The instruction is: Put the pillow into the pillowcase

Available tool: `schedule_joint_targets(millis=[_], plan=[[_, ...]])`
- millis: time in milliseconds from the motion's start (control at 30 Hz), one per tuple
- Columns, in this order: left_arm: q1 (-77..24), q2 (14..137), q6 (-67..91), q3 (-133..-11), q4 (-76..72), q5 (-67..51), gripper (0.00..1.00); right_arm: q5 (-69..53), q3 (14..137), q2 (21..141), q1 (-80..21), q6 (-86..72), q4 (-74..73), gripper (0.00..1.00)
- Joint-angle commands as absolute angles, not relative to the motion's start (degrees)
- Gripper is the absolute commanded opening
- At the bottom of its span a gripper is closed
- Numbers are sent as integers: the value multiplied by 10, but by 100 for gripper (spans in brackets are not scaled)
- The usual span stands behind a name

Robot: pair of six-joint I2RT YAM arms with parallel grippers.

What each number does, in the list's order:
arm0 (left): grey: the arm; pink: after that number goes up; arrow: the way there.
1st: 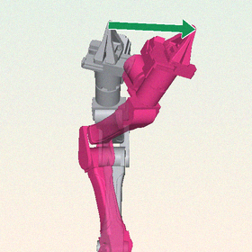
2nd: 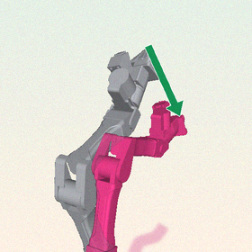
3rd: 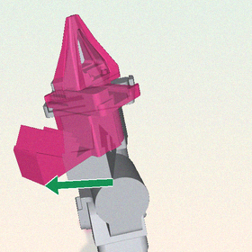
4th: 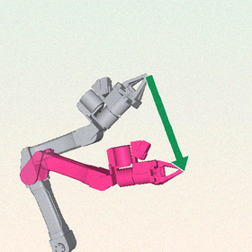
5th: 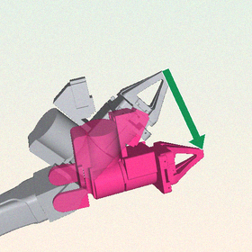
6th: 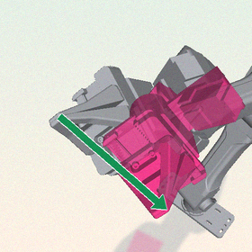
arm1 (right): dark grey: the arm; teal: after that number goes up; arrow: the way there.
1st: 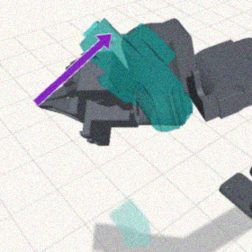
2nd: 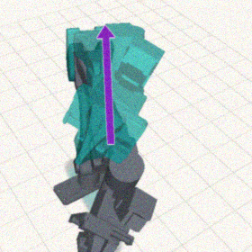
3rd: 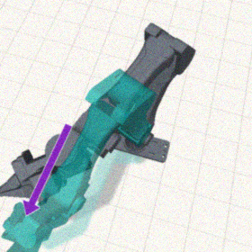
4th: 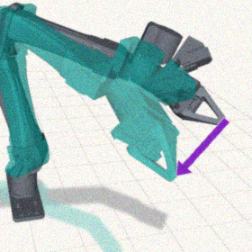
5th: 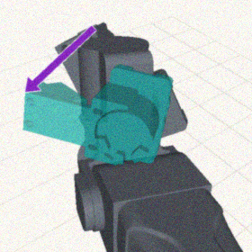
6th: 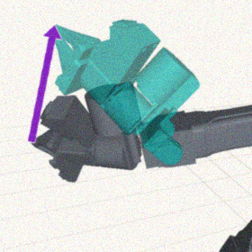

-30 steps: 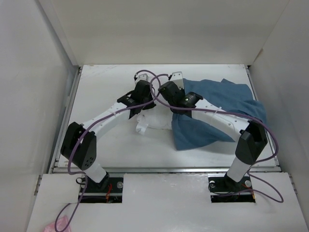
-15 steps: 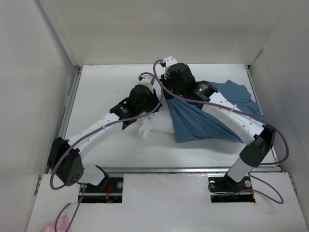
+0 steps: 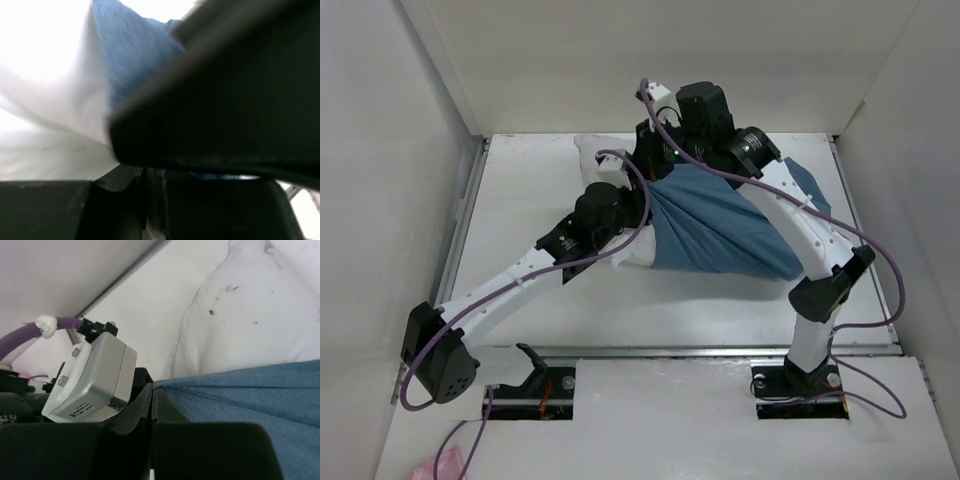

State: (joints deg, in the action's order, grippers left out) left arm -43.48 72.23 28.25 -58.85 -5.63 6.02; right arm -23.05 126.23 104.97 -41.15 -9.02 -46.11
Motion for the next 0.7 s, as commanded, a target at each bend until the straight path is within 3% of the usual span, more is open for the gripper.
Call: schedule_joint_targets(millis=[0,100,233,267,333,367,400,433,500,600,633,667], plan=[[-482,776,314,-576,-167,-5,0,-489,1379,1033,-460,-151,-284,0],[-487,811,322,-590,-178,2,0,-490,1361,1027,-460,-158,-278,0],[-487,844,333,-618,-125,24,0,-405,1204,995,-454,-158,-278,0],[-487,844,338,-618,-91,37,8,-383,1174,984,-449,-158,-278,0],[-487,833,353,-612,-45,91,35,-317,1119,976,-443,-158,-278,0],[-487,811,361,-603,3,109,57,-301,1076,976,-443,-163,-272,0],[-482,796,381,-594,24,149,65,-287,1058,970,-438,-170,-272,0],[-482,778,391,-583,41,169,71,-277,1042,970,-438,-170,-266,4],[-482,715,414,-547,96,201,83,-259,1008,970,-432,-170,-266,23],[-482,619,462,-511,147,240,94,-235,973,970,-432,-170,-266,41],[-482,594,469,-487,169,240,100,-227,964,962,-432,-170,-272,54],[-482,571,490,-476,180,246,100,-222,958,962,-432,-170,-272,64]])
